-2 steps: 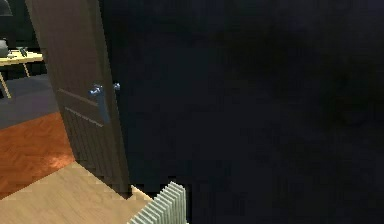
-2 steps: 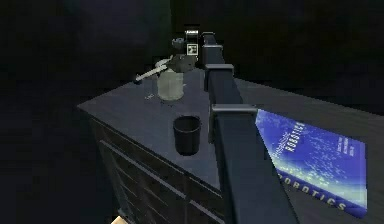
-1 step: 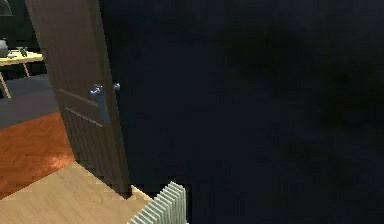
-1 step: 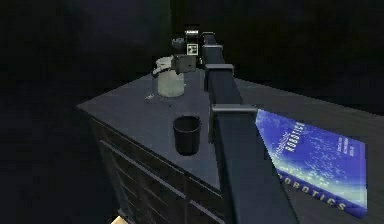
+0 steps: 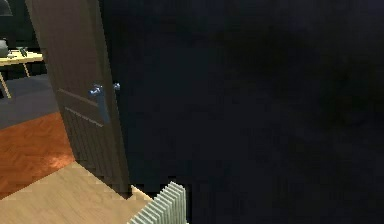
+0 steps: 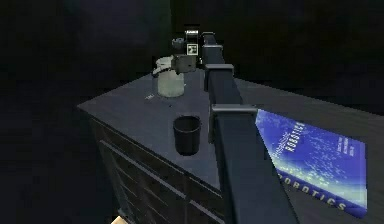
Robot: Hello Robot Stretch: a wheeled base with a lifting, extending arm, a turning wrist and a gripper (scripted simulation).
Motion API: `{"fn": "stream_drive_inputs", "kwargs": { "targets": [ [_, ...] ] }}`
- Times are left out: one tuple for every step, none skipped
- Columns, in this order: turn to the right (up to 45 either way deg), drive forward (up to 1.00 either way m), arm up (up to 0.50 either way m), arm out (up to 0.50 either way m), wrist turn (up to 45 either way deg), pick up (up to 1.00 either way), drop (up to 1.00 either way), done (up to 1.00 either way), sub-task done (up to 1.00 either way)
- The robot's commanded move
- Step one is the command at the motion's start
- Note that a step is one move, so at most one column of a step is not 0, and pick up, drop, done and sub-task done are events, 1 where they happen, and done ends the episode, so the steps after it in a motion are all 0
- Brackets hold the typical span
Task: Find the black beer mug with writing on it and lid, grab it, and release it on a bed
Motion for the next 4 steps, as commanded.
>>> {"fn": "stream_drive_inputs", "kwargs": {
  "targets": [
    [0.0, 0.00, 0.00, 0.00, -45.0, 0.00, 0.00, 0.00, 0.00],
    [0.0, 0.00, 0.00, 0.00, -45.0, 0.00, 0.00, 0.00, 0.00],
    [0.0, 0.00, 0.00, 0.00, -18.0, 0.00, 0.00, 0.00, 0.00],
    [0.0, 0.00, 0.00, -0.48, 0.0, 0.00, 0.00, 0.00, 0.00]
  ]
}}
